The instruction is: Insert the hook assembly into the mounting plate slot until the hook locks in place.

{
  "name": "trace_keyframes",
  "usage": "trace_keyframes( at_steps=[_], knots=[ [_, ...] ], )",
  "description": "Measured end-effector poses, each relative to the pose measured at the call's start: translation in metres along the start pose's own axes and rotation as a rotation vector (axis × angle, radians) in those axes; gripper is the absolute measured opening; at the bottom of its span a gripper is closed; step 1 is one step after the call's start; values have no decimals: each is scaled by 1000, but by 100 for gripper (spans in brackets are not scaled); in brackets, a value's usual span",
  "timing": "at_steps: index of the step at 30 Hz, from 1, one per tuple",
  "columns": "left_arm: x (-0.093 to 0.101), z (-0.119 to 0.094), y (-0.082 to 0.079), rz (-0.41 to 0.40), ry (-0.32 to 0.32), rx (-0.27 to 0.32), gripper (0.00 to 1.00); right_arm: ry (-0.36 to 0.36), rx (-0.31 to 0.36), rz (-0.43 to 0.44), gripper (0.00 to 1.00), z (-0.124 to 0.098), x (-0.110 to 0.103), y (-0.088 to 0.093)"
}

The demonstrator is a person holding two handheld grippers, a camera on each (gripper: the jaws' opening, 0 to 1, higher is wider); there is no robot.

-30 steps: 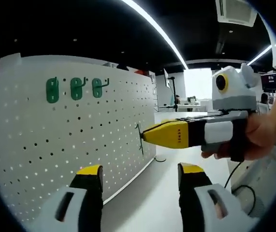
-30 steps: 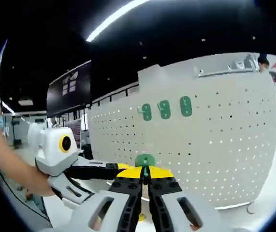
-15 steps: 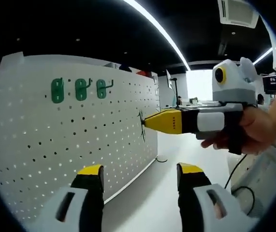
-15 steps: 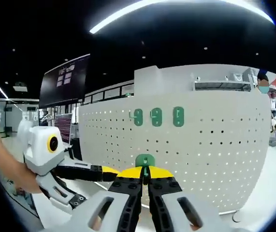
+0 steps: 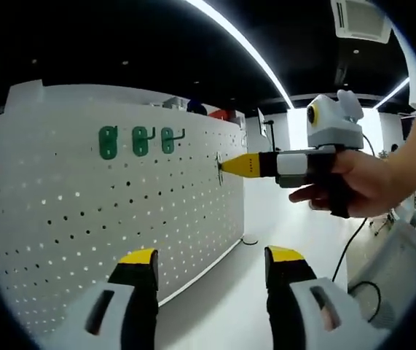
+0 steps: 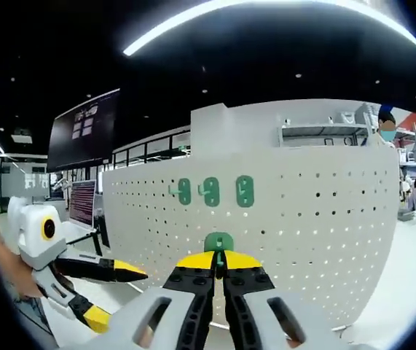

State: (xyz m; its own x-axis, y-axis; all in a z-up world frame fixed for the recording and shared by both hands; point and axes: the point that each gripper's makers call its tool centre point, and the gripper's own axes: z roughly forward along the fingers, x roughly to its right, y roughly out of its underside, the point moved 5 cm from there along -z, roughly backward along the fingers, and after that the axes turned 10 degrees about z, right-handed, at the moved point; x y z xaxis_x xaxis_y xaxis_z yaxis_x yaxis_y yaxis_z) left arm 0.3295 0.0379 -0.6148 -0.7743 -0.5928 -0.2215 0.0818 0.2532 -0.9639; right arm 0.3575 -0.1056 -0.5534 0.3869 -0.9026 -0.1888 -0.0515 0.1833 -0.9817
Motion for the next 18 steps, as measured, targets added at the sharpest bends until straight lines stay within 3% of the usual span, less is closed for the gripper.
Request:
trace_keyframes(
  at_steps=[18],
  knots=[
    [4, -35, 7, -26, -63, -1, 60, 61, 52, 5, 1, 20, 34, -32]
  ],
)
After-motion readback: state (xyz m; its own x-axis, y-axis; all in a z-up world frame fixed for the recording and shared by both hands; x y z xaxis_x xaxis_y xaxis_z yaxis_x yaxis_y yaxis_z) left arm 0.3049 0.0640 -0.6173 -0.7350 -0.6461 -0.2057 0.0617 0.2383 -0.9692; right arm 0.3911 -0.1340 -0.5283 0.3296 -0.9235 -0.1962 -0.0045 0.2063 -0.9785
